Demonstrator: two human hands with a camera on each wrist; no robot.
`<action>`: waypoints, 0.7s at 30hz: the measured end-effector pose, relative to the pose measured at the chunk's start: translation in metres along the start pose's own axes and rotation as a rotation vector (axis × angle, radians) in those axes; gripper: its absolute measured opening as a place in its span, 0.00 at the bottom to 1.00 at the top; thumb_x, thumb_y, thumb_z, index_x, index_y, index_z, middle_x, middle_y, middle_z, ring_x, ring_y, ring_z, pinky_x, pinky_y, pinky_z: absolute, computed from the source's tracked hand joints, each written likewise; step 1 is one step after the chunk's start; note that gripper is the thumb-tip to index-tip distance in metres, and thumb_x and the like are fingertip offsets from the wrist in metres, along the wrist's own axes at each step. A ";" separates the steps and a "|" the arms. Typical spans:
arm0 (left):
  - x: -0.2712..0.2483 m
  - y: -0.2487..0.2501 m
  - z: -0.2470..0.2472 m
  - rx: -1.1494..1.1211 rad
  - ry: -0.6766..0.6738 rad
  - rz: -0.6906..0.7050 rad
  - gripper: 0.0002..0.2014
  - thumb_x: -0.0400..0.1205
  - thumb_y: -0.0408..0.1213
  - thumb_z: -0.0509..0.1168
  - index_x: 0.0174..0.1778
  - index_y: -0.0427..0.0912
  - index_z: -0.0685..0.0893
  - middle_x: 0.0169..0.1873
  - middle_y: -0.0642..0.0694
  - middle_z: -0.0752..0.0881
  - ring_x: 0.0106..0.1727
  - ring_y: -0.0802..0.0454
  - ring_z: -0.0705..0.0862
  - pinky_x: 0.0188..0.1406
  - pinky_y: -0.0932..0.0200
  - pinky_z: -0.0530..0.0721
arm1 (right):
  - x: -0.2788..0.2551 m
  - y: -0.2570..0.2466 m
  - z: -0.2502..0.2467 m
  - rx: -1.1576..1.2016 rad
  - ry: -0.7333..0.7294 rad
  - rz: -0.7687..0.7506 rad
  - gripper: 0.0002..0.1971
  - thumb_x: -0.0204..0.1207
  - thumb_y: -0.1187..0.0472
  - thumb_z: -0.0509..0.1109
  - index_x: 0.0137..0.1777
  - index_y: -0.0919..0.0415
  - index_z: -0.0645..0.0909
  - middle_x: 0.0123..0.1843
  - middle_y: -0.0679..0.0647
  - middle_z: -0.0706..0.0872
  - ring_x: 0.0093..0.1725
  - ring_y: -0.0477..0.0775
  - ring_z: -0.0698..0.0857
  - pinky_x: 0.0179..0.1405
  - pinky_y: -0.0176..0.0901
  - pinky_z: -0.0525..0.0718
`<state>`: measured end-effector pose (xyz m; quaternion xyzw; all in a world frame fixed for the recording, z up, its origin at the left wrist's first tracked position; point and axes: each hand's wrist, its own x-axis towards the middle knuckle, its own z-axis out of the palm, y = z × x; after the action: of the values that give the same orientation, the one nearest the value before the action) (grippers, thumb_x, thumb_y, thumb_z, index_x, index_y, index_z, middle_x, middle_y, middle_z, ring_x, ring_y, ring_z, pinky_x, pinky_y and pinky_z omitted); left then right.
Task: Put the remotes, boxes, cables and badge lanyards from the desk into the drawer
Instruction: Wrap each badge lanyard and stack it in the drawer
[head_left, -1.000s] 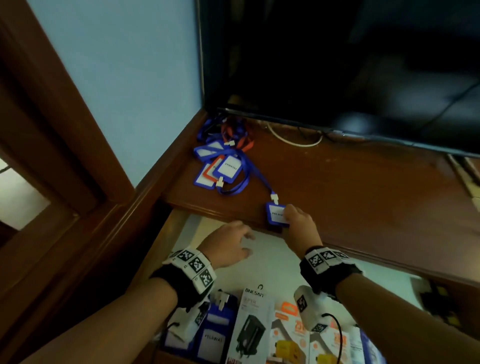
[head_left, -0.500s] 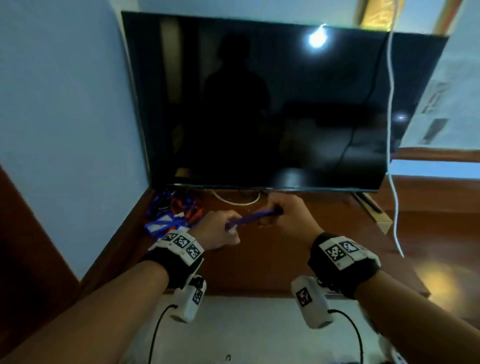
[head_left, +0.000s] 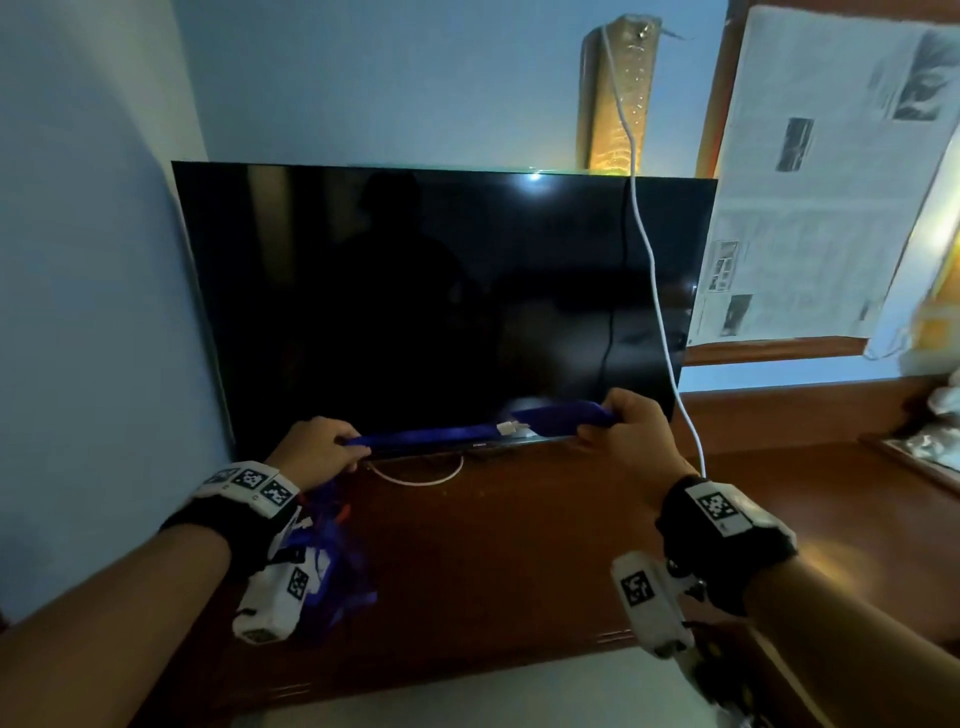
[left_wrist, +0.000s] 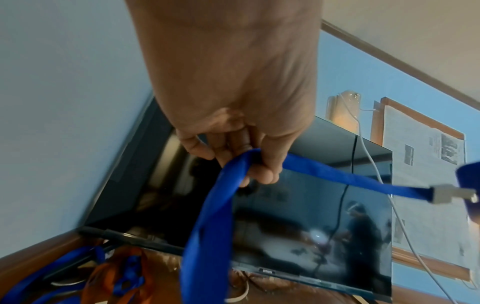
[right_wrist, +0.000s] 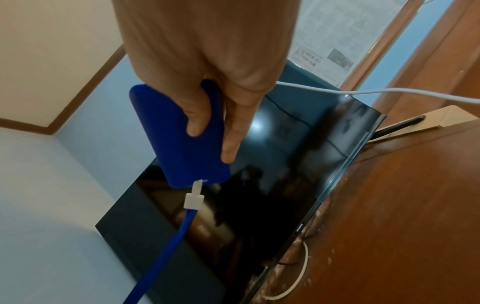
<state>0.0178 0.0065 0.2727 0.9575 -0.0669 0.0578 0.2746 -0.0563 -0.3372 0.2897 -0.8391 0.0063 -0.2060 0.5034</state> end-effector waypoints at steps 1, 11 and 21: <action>0.001 0.001 -0.002 -0.013 0.021 -0.003 0.07 0.81 0.42 0.69 0.36 0.50 0.85 0.30 0.53 0.88 0.33 0.58 0.84 0.30 0.65 0.73 | 0.000 0.002 -0.001 -0.015 0.021 0.007 0.13 0.73 0.71 0.73 0.35 0.55 0.75 0.35 0.50 0.82 0.37 0.46 0.82 0.38 0.38 0.76; -0.004 0.028 0.010 -0.185 0.202 0.038 0.09 0.79 0.41 0.70 0.54 0.46 0.84 0.46 0.51 0.85 0.51 0.52 0.84 0.54 0.56 0.81 | -0.029 0.001 0.022 0.079 0.106 -0.006 0.08 0.68 0.66 0.78 0.36 0.63 0.79 0.36 0.57 0.88 0.37 0.53 0.87 0.34 0.43 0.83; -0.073 0.099 0.050 -0.760 -0.412 -0.300 0.30 0.81 0.65 0.55 0.44 0.39 0.86 0.40 0.40 0.89 0.41 0.47 0.87 0.40 0.57 0.78 | -0.081 0.013 0.090 0.252 -0.038 -0.216 0.16 0.61 0.71 0.80 0.35 0.56 0.76 0.49 0.48 0.89 0.51 0.41 0.88 0.45 0.28 0.83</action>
<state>-0.0663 -0.0963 0.2705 0.7794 0.0029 -0.2031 0.5926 -0.0963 -0.2506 0.2144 -0.7688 -0.1195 -0.2423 0.5797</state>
